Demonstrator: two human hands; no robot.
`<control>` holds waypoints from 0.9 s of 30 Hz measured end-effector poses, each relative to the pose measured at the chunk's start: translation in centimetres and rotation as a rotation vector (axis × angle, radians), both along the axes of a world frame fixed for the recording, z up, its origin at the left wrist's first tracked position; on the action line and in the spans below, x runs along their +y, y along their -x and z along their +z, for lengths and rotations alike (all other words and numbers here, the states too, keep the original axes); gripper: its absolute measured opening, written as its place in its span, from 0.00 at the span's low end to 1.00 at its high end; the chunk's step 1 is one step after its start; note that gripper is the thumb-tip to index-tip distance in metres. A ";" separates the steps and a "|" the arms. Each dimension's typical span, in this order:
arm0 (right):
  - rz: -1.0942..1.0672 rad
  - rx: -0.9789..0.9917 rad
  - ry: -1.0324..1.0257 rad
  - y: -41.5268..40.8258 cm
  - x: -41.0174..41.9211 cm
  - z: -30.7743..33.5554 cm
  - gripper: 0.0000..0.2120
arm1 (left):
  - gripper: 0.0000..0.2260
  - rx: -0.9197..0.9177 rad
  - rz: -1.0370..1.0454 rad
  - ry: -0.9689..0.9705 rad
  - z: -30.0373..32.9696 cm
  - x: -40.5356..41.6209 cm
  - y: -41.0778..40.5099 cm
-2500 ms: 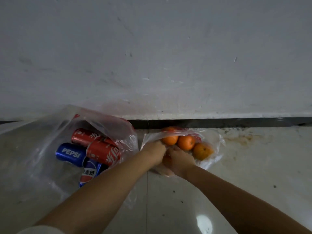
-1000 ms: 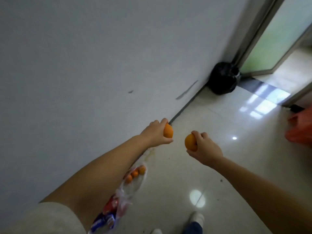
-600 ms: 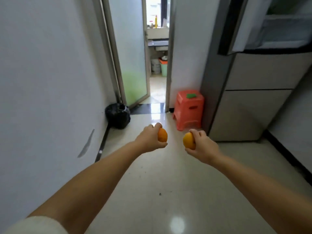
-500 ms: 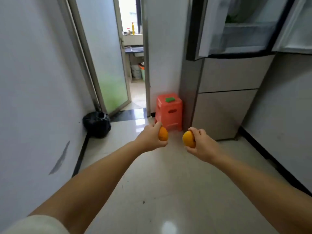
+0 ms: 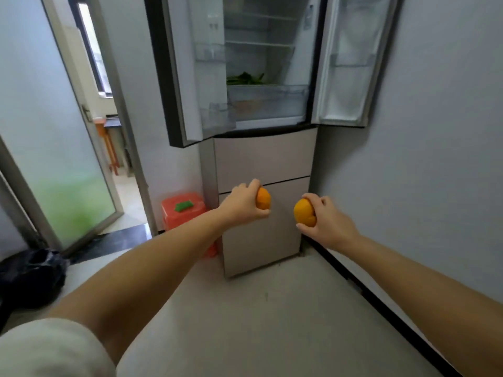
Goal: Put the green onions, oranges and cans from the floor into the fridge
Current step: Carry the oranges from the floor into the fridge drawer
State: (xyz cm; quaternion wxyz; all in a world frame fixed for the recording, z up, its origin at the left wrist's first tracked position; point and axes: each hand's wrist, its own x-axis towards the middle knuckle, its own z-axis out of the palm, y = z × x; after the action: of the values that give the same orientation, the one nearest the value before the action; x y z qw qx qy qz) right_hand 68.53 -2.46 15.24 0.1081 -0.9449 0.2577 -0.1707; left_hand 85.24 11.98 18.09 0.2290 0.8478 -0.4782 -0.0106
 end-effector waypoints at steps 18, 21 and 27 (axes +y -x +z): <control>-0.039 -0.213 0.164 -24.7 -33.8 13.8 0.32 | 0.25 -0.099 -0.065 0.183 11.8 -35.2 -22.4; 0.004 -0.224 0.171 -29.8 -39.0 15.0 0.33 | 0.25 -0.166 -0.033 0.141 12.5 -39.3 -26.8; 0.180 -0.332 0.184 -41.6 -48.2 18.4 0.32 | 0.27 -0.220 0.104 0.241 15.7 -46.6 -36.6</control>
State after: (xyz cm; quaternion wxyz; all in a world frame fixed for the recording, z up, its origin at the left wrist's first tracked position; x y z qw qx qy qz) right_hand 110.13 -50.67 33.68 0.0774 -0.9288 0.1342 -0.3366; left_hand 121.80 -34.63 33.82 0.2754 0.8339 -0.4536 0.1518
